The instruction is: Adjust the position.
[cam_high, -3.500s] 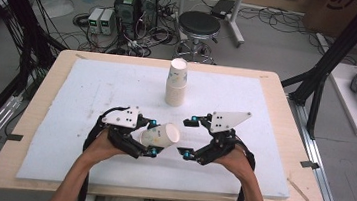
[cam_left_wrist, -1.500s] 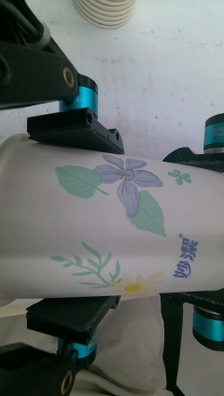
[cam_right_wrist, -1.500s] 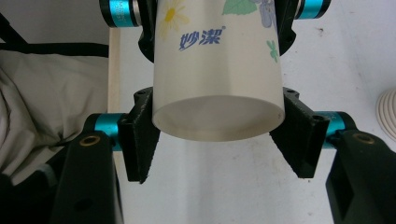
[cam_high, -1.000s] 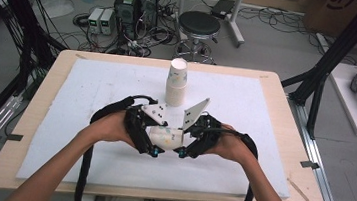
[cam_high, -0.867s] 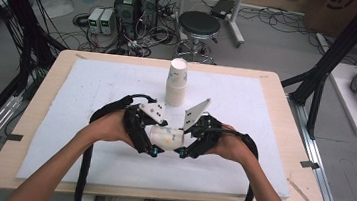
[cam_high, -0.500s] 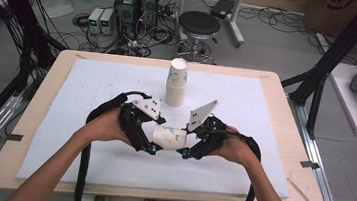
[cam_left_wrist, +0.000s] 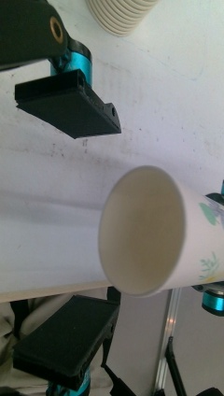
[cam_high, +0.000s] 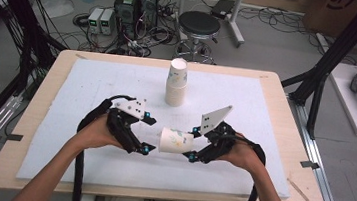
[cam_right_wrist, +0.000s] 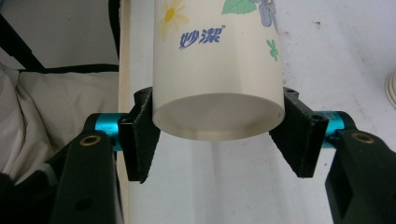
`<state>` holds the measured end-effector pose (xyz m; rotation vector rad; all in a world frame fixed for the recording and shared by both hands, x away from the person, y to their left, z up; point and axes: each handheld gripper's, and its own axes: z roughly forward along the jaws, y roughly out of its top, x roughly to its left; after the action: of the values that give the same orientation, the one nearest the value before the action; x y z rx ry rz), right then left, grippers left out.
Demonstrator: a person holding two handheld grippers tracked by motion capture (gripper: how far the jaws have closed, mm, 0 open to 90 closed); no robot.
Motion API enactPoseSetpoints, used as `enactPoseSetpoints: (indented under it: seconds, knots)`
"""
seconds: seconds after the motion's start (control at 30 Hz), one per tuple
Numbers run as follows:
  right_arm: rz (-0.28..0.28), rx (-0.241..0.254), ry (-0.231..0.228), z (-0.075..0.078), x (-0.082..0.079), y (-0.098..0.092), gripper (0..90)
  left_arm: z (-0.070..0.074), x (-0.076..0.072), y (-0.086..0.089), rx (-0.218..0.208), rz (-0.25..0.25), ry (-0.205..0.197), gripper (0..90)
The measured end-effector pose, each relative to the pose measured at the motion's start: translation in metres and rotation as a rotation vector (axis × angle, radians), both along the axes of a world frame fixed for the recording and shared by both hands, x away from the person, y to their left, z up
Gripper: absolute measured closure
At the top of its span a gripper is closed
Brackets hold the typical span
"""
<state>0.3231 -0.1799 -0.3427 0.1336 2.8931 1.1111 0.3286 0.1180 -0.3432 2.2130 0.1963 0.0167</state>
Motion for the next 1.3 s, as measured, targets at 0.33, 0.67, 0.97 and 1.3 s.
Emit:
enactPoseSetpoints:
  seconds: [0.33,0.67,0.97,1.3]
  knots:
    - [-0.019,0.097,-0.006,-0.007,-0.003,-0.013,37.6,-0.004,-0.005,0.014,-0.093,0.028,-0.035,13.1]
    - [-0.032,0.223,-0.019,-0.02,-0.006,-0.017,37.6,-0.022,-0.013,0.02,-0.232,0.078,-0.025,10.1]
    - [-0.051,0.37,-0.028,-0.033,-0.008,-0.022,37.6,-0.037,-0.019,0.03,-0.392,0.137,-0.058,8.3]
    - [-0.034,0.484,-0.046,-0.042,-0.011,-0.021,37.7,-0.046,-0.021,0.023,-0.453,0.113,-0.042,7.0]
